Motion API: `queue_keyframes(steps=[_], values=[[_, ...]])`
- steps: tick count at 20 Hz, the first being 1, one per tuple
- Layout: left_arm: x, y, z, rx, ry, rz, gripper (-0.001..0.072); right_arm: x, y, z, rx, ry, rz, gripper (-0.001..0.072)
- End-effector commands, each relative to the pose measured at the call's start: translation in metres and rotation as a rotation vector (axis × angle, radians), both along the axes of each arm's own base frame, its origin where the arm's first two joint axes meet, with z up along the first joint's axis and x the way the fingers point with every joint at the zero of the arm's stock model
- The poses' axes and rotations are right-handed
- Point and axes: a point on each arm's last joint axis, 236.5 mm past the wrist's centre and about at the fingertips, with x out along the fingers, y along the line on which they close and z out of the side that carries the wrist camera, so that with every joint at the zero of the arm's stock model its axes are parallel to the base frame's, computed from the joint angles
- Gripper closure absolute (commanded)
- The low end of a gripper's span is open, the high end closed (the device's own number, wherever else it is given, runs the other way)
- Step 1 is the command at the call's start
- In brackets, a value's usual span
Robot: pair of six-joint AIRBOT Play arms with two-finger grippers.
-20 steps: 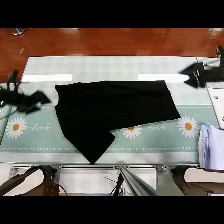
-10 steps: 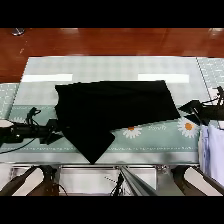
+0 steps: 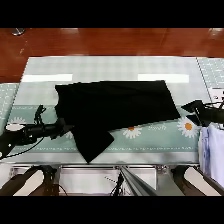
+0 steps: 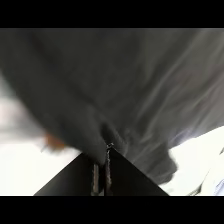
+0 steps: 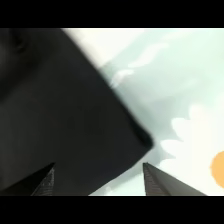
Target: Fold the shirts.
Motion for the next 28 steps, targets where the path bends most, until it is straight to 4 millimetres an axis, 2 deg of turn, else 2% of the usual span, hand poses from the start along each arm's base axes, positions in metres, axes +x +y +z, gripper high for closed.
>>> queue_keyframes(steps=[1,4,8,13,14,16,17,18,20,22,24,25,26,27,28], values=[[0.008,-0.004,0.007,-0.013,-0.042,-0.004,0.0676,-0.005,0.002,-0.017,0.063,0.066,0.021,0.0093],[0.007,-0.006,0.008,-0.019,-0.039,-0.010,0.0676,-0.001,0.008,-0.032,0.132,0.105,0.061,0.0093],[0.007,-0.006,0.008,-0.018,-0.040,-0.010,0.0676,0.010,0.016,-0.041,0.205,0.075,0.062,0.0093],[0.003,-0.009,0.010,-0.035,-0.033,-0.024,0.0675,0.030,0.043,-0.054,0.159,0.074,0.158,0.0100],[0.002,-0.011,0.011,-0.042,-0.031,-0.030,0.0676,0.037,0.047,-0.054,0.149,0.071,0.174,0.0206],[0.002,-0.012,0.013,-0.055,-0.027,-0.026,0.0675,0.047,0.059,-0.048,0.143,0.056,0.234,0.0686],[0.009,-0.013,0.020,-0.086,-0.028,0.006,0.0676,0.052,0.068,-0.038,0.147,0.038,0.286,0.0688],[0.024,-0.013,0.037,-0.118,-0.066,0.027,0.0676,0.058,0.076,-0.022,0.155,0.014,0.339,0.0688],[0.070,-0.008,0.100,-0.160,-0.238,0.025,0.0676,0.089,0.086,0.040,0.103,-0.118,0.440,0.0689],[0.118,0.001,0.197,-0.141,-0.493,0.002,0.0676,0.127,0.092,0.141,-0.020,-0.341,0.496,0.0689],[0.148,0.010,0.305,-0.089,-0.733,-0.009,0.0676,0.143,0.097,0.245,-0.108,-0.545,0.479,0.0689],[0.153,0.013,0.361,-0.063,-0.849,-0.008,0.0676,0.141,0.098,0.303,-0.164,-0.660,0.468,0.0688],[0.150,0.013,0.411,-0.029,-0.951,-0.017,0.0677,0.130,0.101,0.359,-0.233,-0.777,0.471,0.0688],[0.140,0.014,0.456,0.032,-1.041,-0.029,0.0677,0.114,0.101,0.403,-0.315,-0.866,0.467,0.0688],[0.127,0.014,0.490,0.104,-1.102,-0.042,0.0677,0.092,0.099,0.435,-0.405,-0.916,0.455,0.0688]])
